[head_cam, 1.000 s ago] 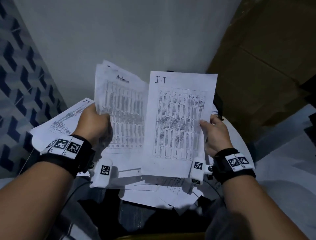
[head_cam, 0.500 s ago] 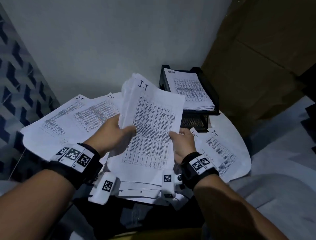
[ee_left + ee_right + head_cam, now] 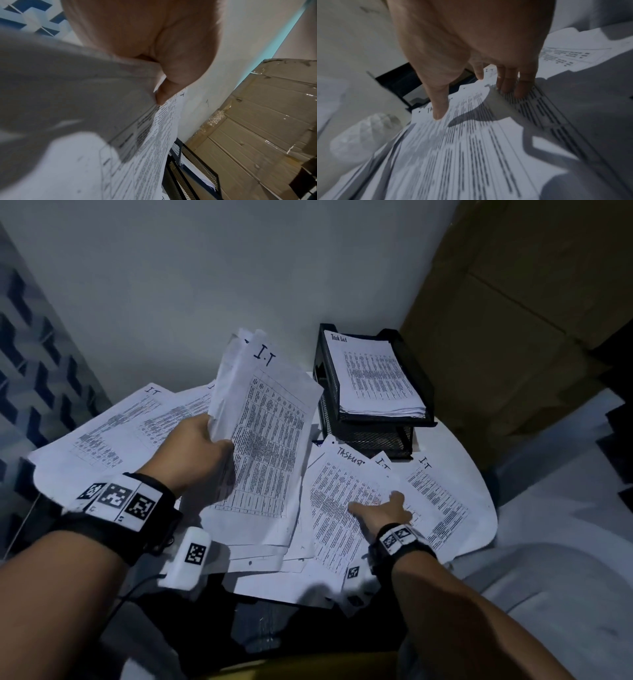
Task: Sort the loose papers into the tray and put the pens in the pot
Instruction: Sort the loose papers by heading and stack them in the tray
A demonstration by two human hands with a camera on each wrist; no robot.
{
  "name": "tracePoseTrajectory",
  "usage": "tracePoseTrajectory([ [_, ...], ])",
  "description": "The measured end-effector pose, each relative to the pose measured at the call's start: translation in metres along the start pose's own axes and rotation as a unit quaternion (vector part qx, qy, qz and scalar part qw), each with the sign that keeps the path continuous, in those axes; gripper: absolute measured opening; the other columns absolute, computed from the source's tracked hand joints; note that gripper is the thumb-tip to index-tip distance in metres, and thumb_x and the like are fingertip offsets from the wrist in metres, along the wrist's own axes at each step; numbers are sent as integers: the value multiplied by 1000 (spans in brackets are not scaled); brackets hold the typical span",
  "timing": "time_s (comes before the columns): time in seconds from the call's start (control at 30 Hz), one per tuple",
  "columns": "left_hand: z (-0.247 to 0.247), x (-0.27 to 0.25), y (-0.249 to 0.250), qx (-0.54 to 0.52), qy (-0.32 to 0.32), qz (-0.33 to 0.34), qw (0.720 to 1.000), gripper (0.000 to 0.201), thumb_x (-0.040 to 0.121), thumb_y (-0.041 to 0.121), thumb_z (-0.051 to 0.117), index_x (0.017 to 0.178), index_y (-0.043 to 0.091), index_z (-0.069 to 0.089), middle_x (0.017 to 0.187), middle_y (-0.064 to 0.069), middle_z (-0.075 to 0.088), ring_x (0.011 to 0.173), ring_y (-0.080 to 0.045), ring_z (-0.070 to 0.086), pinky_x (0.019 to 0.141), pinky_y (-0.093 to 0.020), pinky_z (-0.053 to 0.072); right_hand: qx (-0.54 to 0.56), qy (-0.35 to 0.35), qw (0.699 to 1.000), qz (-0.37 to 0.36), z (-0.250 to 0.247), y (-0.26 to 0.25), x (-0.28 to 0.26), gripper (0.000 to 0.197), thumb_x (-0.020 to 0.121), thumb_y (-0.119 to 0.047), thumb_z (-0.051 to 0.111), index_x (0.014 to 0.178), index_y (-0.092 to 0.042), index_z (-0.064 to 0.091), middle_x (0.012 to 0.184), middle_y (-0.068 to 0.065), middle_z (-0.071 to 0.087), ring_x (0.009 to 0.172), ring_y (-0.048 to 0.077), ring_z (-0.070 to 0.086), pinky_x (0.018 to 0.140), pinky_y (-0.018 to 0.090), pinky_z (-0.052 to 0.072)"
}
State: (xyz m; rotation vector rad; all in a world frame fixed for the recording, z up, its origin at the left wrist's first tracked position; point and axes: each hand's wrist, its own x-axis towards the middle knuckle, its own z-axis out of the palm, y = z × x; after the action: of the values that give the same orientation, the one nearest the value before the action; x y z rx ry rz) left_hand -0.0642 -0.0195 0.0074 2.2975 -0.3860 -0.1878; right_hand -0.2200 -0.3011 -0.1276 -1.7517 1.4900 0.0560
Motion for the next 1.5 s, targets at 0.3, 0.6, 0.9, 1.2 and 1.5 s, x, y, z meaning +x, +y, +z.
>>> tracePoseTrajectory([
  [0.3,-5,1,-6,16,15,-9,1000,10,93,19,68,99,13,63,87,-6,68,81,-31,66,77,-39,54,120,82,988,-57,19,3,7,103,86,9,63,159,-38,9,104,14,59,70,27,64,57,35,57],
  [0.6,-17,9,-8,23,43,-31,998,3,88,12,66,89,11,64,80,-7,66,79,-33,64,69,-36,50,86,50,963,-250,-22,-41,-35,19,93,-1,49,82,-8,63,72,4,58,64,21,50,46,23,32],
  [0.9,-28,8,-13,26,78,-25,996,11,90,15,65,82,13,60,80,-9,64,83,-35,60,71,-35,43,189,92,883,-421,-85,-97,-95,33,93,6,52,94,-23,68,86,-3,66,72,8,58,57,7,45],
  [1.2,-23,0,9,-159,43,-6,986,12,91,8,68,82,16,65,78,-5,72,70,-25,66,64,-30,52,383,68,836,-388,-96,-107,-84,20,100,-16,60,117,-20,69,115,-2,72,105,12,67,97,31,51],
  [1.5,-1,-15,18,-342,-97,-66,932,33,80,40,72,91,10,63,89,-10,61,82,-24,55,79,-41,44,378,-82,890,-243,-42,-95,-73,20,98,-15,57,118,-15,59,119,15,69,110,36,67,98,56,54],
])
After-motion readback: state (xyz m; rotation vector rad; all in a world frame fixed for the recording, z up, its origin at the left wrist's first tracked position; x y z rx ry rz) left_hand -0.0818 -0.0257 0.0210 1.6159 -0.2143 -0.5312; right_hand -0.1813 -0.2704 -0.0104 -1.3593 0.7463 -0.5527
